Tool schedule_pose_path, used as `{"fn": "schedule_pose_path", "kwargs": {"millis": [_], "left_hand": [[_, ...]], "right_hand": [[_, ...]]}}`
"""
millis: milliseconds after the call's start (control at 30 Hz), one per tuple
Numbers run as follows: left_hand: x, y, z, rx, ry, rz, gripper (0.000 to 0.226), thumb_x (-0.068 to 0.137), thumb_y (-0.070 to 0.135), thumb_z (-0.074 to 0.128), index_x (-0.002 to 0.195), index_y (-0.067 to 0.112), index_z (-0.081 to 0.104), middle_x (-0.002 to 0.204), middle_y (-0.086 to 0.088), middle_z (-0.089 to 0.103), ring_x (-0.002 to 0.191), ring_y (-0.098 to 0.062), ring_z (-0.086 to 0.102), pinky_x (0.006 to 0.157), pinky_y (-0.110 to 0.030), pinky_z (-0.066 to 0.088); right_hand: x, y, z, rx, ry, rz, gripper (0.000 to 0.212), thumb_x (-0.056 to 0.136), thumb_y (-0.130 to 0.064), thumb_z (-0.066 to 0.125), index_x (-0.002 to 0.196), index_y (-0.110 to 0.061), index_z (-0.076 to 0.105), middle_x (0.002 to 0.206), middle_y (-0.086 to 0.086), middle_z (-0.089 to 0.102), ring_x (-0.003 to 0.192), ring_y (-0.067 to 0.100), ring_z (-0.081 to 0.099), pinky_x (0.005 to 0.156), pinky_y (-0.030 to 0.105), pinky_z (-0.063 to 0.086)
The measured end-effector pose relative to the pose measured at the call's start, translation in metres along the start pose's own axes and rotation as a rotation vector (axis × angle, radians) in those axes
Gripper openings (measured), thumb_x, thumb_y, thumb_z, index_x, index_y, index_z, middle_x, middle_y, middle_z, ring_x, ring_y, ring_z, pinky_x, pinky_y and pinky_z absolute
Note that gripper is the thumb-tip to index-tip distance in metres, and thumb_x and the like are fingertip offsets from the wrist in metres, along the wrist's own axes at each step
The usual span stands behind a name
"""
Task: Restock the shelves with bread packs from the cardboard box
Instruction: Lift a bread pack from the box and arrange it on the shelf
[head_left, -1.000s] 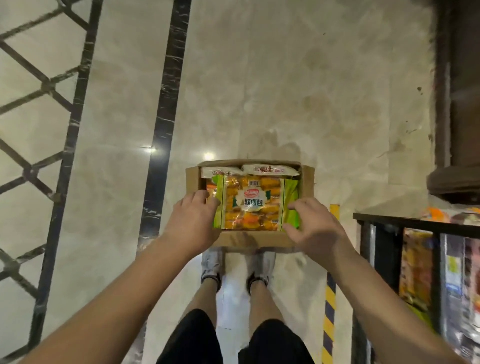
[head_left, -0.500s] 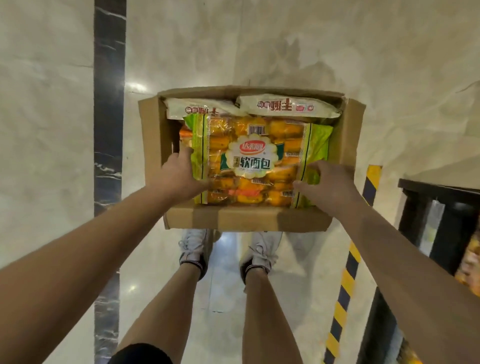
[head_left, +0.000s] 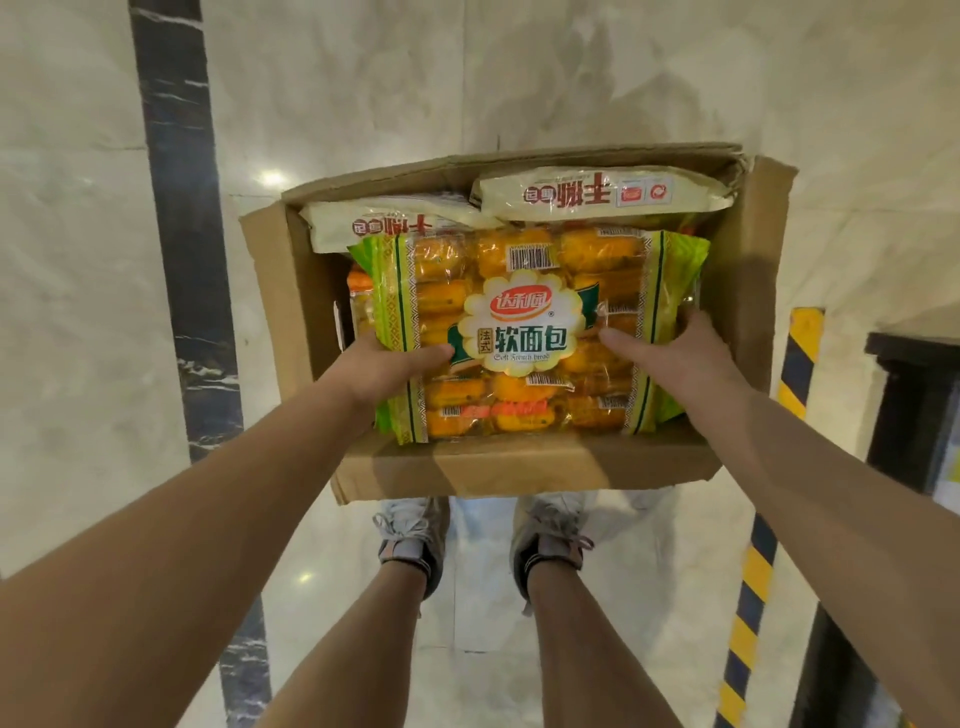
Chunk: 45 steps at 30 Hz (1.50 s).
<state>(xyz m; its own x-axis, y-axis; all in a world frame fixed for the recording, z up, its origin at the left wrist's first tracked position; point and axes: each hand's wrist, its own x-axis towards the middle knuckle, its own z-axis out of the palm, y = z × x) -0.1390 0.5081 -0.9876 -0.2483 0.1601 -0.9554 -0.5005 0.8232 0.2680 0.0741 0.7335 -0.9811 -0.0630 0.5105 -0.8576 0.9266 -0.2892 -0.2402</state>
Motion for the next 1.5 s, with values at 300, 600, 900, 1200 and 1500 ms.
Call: {"fn": "schedule_pose_path", "kwargs": {"millis": [300, 600, 900, 1200, 1500], "left_hand": [[-0.039, 0.006, -0.017, -0.107, -0.076, 0.077, 0.095, 0.053, 0.051, 0.096, 0.138, 0.027, 0.062, 0.122, -0.002, 0.078, 0.109, -0.027, 0.077, 0.098, -0.052, 0.059], [-0.168, 0.061, -0.049, -0.01, -0.13, 0.254, 0.098, 0.049, 0.069, 0.092, 0.134, 0.029, 0.063, 0.12, 0.0, 0.079, 0.107, -0.025, 0.078, 0.099, -0.054, 0.057], [-0.375, 0.145, -0.071, -0.002, -0.099, 0.461, 0.079, 0.064, 0.064, 0.084, 0.135, 0.037, 0.06, 0.125, 0.002, 0.077, 0.112, -0.026, 0.076, 0.104, -0.06, 0.054], [-0.547, 0.224, -0.071, 0.064, -0.111, 0.669, 0.097, 0.059, 0.078, 0.085, 0.139, 0.032, 0.059, 0.123, 0.001, 0.078, 0.112, -0.025, 0.076, 0.108, -0.056, 0.052], [-0.621, 0.247, -0.033, 0.107, -0.195, 0.837, 0.035, 0.091, 0.047, 0.073, 0.12, 0.03, 0.062, 0.109, -0.004, 0.082, 0.095, -0.027, 0.08, 0.086, -0.047, 0.063]], "right_hand": [[-0.033, -0.012, -0.032, 0.05, -0.152, -0.004, 0.084, 0.068, -0.063, 0.082, 0.139, -0.028, 0.055, 0.118, -0.006, 0.06, 0.112, 0.019, 0.055, 0.096, 0.04, 0.047], [-0.139, -0.031, -0.092, 0.265, -0.234, -0.161, 0.117, 0.043, -0.089, 0.08, 0.145, -0.043, 0.048, 0.135, -0.009, 0.067, 0.125, 0.022, 0.063, 0.108, 0.055, 0.047], [-0.34, -0.078, -0.216, 0.357, -0.209, -0.382, 0.072, 0.068, -0.049, 0.081, 0.132, -0.043, 0.048, 0.117, -0.015, 0.07, 0.104, 0.008, 0.069, 0.08, 0.026, 0.054], [-0.508, -0.101, -0.316, 0.488, 0.103, -0.574, 0.055, 0.084, -0.048, 0.078, 0.13, -0.04, 0.05, 0.113, -0.018, 0.067, 0.102, 0.003, 0.065, 0.08, 0.028, 0.052], [-0.592, -0.061, -0.349, 0.67, 0.332, -0.615, 0.086, 0.056, -0.073, 0.087, 0.13, -0.044, 0.057, 0.12, -0.011, 0.074, 0.108, 0.017, 0.073, 0.1, 0.052, 0.055]]}}
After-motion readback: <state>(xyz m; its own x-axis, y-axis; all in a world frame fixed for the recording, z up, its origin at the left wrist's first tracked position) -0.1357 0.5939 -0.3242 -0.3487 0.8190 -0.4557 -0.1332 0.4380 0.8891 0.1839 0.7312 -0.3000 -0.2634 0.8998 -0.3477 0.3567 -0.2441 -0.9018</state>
